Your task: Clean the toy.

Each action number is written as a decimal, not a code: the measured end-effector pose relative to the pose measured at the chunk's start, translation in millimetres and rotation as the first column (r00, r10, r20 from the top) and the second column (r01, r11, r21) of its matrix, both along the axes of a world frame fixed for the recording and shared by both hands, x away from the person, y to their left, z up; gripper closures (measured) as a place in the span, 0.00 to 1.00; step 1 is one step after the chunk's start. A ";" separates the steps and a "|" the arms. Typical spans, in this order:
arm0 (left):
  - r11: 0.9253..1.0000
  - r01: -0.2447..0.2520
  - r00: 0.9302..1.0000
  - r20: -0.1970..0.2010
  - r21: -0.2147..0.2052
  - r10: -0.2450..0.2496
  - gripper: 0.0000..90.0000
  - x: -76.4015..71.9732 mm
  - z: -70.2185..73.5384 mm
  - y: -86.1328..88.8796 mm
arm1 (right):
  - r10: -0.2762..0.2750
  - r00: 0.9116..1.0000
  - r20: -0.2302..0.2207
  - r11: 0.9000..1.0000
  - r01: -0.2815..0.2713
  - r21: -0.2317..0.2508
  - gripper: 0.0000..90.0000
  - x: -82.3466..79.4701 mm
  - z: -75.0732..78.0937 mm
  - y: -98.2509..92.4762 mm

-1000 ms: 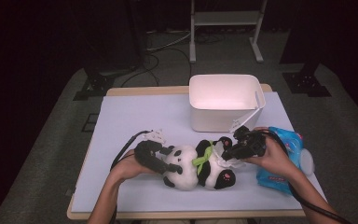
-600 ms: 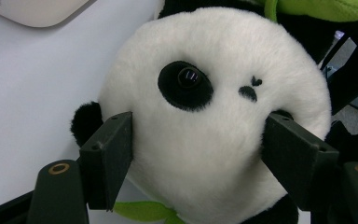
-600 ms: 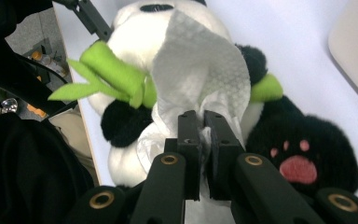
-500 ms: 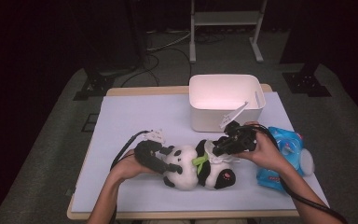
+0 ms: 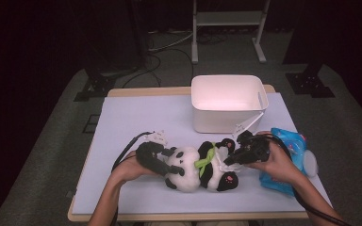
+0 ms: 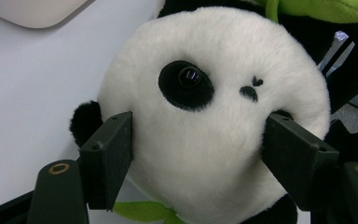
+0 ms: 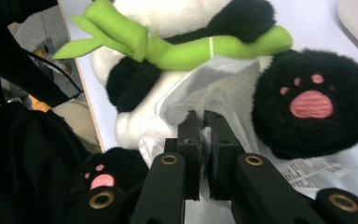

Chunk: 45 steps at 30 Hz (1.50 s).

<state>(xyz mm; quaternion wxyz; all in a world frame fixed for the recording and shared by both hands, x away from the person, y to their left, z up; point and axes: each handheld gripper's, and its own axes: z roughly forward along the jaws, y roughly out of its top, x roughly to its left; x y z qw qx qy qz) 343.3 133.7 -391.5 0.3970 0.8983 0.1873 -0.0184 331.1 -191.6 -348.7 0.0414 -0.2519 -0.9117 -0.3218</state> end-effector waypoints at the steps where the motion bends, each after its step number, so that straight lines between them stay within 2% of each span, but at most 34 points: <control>1: 1.000 -0.004 1.000 -0.002 0.001 0.004 0.29 -0.1 0.1 -0.2 | 0.005 1.000 0.005 1.000 -0.005 -0.002 0.94 -1.7 1.4 1.7; 8: 1.000 -0.006 1.000 -0.005 0.002 0.006 0.29 0.8 0.4 -0.1 | 0.080 0.996 0.037 0.997 -0.080 -0.005 0.94 -7.4 13.6 27.2; 12: 1.000 -0.003 1.000 -0.002 0.005 0.003 0.29 0.6 0.5 -0.1 | 0.106 0.993 0.043 0.994 -0.105 -0.029 0.94 -9.6 12.6 35.0; 14: 1.000 -0.007 1.000 -0.003 0.003 0.007 0.29 0.2 0.6 -0.6 | 0.100 0.994 0.033 0.994 -0.099 -0.043 0.94 -12.3 9.8 30.6; 19: 1.000 -0.003 1.000 -0.001 0.007 0.003 0.29 -0.2 1.1 -0.9 | 0.068 0.998 0.008 0.997 -0.068 -0.038 0.94 -13.3 4.0 14.9; 20: 1.000 -0.002 1.000 0.000 0.009 0.002 0.29 -0.3 1.4 -1.1 | 0.043 0.999 -0.005 0.999 -0.044 -0.030 0.94 -12.1 1.0 6.7; 26: 1.000 -0.003 1.000 0.000 0.009 0.003 0.29 -0.1 1.5 -1.1 | 0.003 1.000 0.004 1.000 -0.003 -0.026 0.94 -8.3 -2.9 -9.0; 27: 1.000 0.000 1.000 0.001 0.008 0.000 0.29 -0.3 1.4 -1.1 | -0.025 1.000 0.016 1.000 0.025 -0.010 0.94 -4.3 0.6 -14.9; 29: 1.000 0.000 1.000 0.002 0.007 0.000 0.29 -0.8 1.3 -1.2 | -0.042 0.998 0.036 0.999 0.042 0.004 0.94 -0.7 7.5 -17.8; 33: 1.000 0.000 1.000 0.004 0.010 0.000 0.29 -1.2 1.8 -1.8 | -0.068 0.994 0.080 0.997 0.066 0.034 0.94 8.9 27.6 -19.1; 35: 1.000 -0.001 1.000 0.004 0.008 0.001 0.29 -1.6 1.9 -2.0 | -0.070 0.994 0.090 0.997 0.067 0.038 0.94 11.6 31.9 -18.5; 39: 1.000 0.002 1.000 0.008 0.013 -0.002 0.29 -2.8 2.7 -2.8 | -0.062 0.993 0.105 0.998 0.060 0.025 0.94 24.2 43.3 -1.7; 45: 1.000 0.006 1.000 0.015 0.017 -0.007 0.29 -4.2 3.9 -4.5 | 0.005 0.995 0.096 1.000 -0.003 -0.024 0.94 34.9 39.5 36.3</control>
